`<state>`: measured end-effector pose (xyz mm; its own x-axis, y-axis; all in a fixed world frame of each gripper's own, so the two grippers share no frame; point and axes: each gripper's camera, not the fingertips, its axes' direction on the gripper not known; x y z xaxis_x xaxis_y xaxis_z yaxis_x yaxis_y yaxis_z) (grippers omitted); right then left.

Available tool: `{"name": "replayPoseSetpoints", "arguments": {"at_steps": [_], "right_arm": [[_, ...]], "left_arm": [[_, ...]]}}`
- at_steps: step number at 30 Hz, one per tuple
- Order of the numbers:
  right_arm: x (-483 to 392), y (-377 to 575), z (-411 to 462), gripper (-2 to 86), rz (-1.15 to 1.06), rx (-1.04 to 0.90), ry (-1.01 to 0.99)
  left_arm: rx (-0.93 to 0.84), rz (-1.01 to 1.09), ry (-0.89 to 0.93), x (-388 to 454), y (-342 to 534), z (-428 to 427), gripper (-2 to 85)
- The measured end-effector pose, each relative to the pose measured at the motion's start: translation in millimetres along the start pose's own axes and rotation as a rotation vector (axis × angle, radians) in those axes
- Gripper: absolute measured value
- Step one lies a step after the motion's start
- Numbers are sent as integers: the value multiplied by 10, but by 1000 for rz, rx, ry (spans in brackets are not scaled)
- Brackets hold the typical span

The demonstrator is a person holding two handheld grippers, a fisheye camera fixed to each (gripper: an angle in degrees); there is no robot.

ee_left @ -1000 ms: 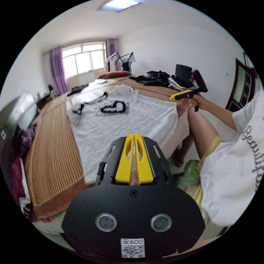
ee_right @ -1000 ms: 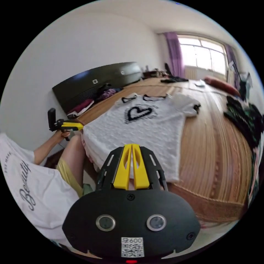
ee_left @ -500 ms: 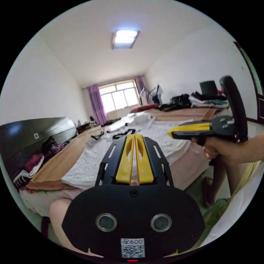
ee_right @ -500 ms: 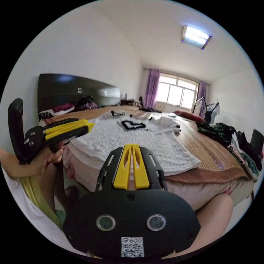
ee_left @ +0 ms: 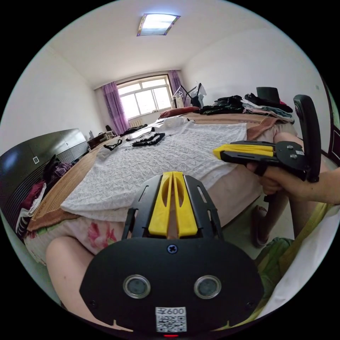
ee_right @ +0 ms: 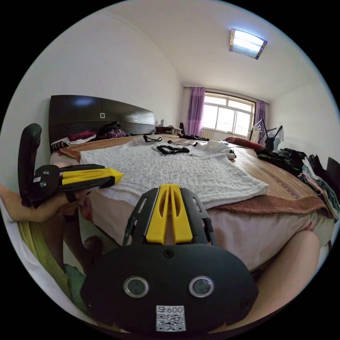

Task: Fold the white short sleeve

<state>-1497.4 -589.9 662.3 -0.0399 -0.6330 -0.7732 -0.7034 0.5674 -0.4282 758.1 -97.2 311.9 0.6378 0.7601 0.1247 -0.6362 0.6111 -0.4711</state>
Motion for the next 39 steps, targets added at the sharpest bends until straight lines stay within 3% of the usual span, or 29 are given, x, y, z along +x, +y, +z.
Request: {"name": "replayPoseSetpoints", "arguments": {"at_steps": [8, 10, 12, 14, 16, 19, 22, 26, 32, 35, 39], "right_arm": [[321, -51, -110, -9, 23, -106, -46], [572, -378, -207, -9, 43, -237, -89], [761, -760, -500, -9, 71, -250, -62], [973, -1168, -1125, -9, 101, -41, -76], [1259, -1680, -2003, -9, 127, 274, -153], [1561, -2253, -2692, -9, 172, 478, -248], [1777, -2562, -2964, -9, 264, 604, -350], [1876, -2622, -2840, -9, 286, 672, -485], [2190, -2780, -2003, -9, 255, 329, -407], [2421, -2877, -1692, -9, 433, 445, -438], [2240, -2912, -1173, -9, 743, 579, -326]], "left_arm": [[-37, 31, -19, -181, -74, -13, 2], [-54, -40, 46, -409, -210, -54, 3], [-13, -70, 82, -628, -329, -220, 3], [83, -133, -110, -814, -463, -552, 3], [269, -178, -449, -994, -734, -986, 4], [311, -222, -366, -1525, -1331, -1109, 4], [231, -352, -278, -2193, -1971, -1006, 4], [310, -349, -369, -2697, -2677, -1093, 3], [191, -158, -219, -3340, -4020, -766, 8], [3, -122, -96, -3633, -4434, -195, 18], [-121, -163, -144, -4072, -4836, 613, 66]]}}
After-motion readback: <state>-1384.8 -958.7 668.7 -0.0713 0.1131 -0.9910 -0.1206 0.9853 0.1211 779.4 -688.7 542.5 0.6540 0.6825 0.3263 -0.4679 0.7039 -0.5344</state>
